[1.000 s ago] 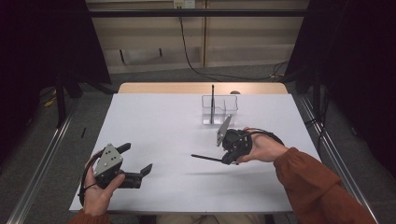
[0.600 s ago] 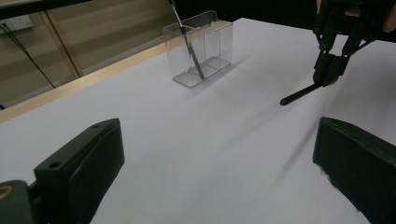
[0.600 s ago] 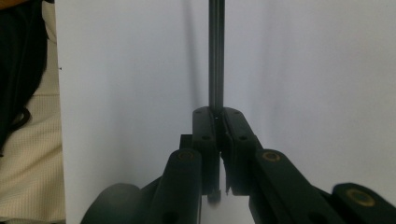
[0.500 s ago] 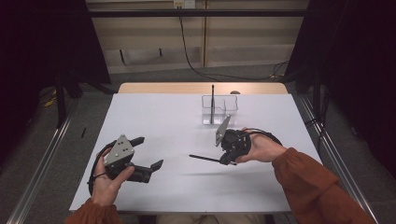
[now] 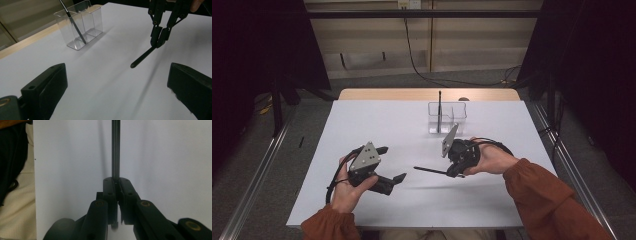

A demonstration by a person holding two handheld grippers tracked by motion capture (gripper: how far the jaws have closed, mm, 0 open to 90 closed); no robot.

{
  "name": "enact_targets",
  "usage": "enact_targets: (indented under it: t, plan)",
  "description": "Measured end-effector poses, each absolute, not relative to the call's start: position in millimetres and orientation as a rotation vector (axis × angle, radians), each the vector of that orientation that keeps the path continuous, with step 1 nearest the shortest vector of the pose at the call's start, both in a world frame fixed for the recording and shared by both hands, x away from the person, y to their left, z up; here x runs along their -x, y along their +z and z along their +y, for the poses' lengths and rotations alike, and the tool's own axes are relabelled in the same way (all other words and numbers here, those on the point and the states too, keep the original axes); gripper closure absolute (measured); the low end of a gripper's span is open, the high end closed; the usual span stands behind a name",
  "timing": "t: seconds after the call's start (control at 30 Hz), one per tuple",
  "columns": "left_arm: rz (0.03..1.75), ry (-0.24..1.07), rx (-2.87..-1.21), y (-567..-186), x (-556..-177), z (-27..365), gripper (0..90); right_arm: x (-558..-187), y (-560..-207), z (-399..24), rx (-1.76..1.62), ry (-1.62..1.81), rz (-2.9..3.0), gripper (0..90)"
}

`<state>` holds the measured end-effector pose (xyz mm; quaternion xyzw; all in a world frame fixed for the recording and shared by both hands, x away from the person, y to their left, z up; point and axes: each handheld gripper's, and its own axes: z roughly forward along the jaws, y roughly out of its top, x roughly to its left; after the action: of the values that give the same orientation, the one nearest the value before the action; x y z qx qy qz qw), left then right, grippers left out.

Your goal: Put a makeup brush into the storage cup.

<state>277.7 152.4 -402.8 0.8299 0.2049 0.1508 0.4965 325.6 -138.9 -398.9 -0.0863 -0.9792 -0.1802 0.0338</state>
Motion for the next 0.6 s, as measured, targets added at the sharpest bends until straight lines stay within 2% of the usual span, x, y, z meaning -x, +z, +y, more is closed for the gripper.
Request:
enact_targets:
  t: [0.6]
  plan:
    - [0.382, 0.294, -2.09, -395.6, -292.5, 113.3, 3.8, -324.5, -400.5, -134.5, 0.243, -0.532, -3.006, 84.9]
